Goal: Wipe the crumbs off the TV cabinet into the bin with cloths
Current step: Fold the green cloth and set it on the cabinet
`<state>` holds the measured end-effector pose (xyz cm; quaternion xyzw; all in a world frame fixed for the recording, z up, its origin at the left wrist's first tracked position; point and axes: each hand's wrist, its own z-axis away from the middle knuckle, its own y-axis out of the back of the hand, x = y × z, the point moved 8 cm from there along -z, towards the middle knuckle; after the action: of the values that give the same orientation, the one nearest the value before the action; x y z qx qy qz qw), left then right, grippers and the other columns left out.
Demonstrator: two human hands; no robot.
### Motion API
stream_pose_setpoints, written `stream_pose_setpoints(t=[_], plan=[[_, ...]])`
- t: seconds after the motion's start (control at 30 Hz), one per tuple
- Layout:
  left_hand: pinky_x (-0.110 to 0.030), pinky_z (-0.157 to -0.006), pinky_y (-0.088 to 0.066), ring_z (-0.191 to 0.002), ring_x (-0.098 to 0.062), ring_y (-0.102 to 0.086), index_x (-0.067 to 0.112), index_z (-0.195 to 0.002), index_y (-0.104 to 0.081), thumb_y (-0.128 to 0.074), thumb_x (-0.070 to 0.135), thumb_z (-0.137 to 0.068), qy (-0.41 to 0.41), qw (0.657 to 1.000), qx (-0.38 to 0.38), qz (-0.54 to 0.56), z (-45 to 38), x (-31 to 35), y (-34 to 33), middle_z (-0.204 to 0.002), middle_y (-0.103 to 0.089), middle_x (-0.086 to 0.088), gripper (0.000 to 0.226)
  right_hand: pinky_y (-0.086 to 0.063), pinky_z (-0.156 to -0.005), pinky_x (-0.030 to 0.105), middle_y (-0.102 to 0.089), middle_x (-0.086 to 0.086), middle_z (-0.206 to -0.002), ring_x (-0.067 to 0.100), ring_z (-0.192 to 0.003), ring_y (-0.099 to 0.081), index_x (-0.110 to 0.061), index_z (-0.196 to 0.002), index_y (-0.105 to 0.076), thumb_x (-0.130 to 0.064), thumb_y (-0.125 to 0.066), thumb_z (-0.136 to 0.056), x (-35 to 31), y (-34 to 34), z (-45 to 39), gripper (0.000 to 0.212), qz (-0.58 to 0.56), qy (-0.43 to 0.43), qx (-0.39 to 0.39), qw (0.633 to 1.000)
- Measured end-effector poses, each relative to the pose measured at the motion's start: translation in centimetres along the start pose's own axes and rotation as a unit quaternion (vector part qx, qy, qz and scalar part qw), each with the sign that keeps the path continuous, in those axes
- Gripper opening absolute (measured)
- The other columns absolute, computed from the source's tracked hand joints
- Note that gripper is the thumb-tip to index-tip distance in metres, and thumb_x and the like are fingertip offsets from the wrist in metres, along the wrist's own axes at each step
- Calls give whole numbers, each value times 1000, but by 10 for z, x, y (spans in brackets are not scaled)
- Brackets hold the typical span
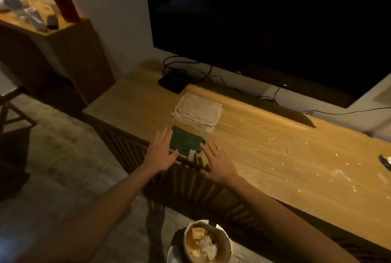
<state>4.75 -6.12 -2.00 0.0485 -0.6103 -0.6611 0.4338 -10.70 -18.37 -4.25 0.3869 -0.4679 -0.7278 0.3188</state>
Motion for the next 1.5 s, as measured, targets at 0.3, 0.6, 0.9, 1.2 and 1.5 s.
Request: stream_pose_setpoints(t=[0.3,0.6,0.9,1.2,1.5], plan=[[-47,-123,-26,-153,-31,-24,11,-160,-18,-53,27,-101,92,988,-8,124,-93,-56,-33,-166,-25,-9,70,0,-127,46,8,4,-173,26,-159,8,-25,-164,2,-42,-64,-96,-14,-62,-113,96,-19,18,-63,998],[-49,-105,-49,-126,-32,-59,9,-146,-45,-63,39,-96,187,963,-5,192,-135,-81,-56,-140,-61,-13,61,-3,-127,44,1,1,-173,23,-160,2,-26,-165,-8,-54,-55,-98,2,-81,-138,86,-65,38,-31,997],[-46,-95,-56,-101,-30,-71,15,-103,-70,-75,32,-87,255,927,-24,274,-134,-65,-76,-105,-75,-10,24,-4,-127,43,-1,0,-173,21,-160,0,-23,-164,-12,-57,-57,-95,9,-78,-127,89,-63,81,-28,994],[-46,-85,-62,-90,-25,-75,23,-117,-65,-69,25,-90,238,886,-7,397,-116,-32,-79,-98,-77,-7,27,-11,-128,46,-10,-1,-173,19,-159,-7,-22,-164,-8,-53,-67,-90,23,-77,-108,99,-94,68,-2,993],[-32,-72,-61,-94,-21,-71,26,-110,-63,-67,15,-94,211,842,-35,496,-102,46,-73,-102,-72,-3,20,-43,-112,49,-41,5,-160,26,-141,-45,-19,-160,-20,-37,-73,-86,57,-45,-71,93,-198,-2,114,974]])
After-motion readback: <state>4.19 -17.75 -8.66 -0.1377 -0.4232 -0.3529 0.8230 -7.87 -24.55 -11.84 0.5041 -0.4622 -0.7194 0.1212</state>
